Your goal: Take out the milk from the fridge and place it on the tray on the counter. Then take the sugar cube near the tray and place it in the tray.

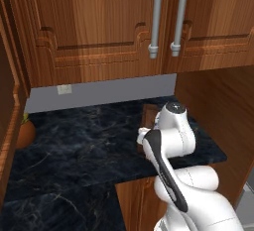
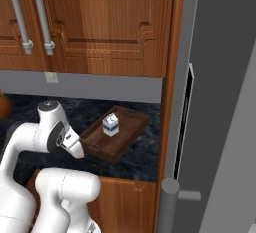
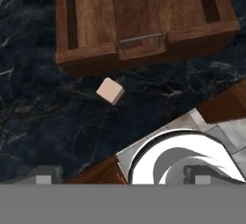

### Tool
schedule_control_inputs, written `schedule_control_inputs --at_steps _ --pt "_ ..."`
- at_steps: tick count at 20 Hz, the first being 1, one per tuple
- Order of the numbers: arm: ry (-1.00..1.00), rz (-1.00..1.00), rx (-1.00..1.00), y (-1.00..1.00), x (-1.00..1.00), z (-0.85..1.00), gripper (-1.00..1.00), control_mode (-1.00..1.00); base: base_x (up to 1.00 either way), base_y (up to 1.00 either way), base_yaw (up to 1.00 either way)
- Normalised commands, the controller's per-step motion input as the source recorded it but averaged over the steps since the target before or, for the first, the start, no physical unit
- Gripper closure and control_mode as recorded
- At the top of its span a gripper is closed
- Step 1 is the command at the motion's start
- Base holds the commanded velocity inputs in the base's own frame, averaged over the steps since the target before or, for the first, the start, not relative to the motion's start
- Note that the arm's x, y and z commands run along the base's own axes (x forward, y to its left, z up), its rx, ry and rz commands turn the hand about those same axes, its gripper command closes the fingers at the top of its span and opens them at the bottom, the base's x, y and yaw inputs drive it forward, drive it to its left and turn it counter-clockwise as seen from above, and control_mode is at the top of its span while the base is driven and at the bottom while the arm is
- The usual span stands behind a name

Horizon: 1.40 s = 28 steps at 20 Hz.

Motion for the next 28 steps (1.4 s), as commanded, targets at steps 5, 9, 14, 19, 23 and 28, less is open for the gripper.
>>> schedule_control_inputs --at_steps 5,9,14,19,23,28 --pt "0.0 0.0 -0.09 0.0 0.21 -0.47 -1.0 -1.0 0.0 0.0 0.0" --pt "0.0 0.0 -0.04 0.0 0.33 -0.34 -1.0 -1.0 0.0 0.0 0.0" --pt "0.01 0.03 0.0 -0.03 0.4 -0.21 -1.0 -1.0 0.0 0.0 0.0" --pt "0.01 0.03 0.0 -0.15 0.24 -0.42 -1.0 -1.0 0.0 0.0 0.0" --pt "0.0 0.03 0.0 -0.18 0.05 -0.51 -1.0 -1.0 0.0 0.0 0.0" --pt "0.0 0.0 0.0 -0.19 0.0 -0.45 -1.0 -1.0 0.0 0.0 0.0"
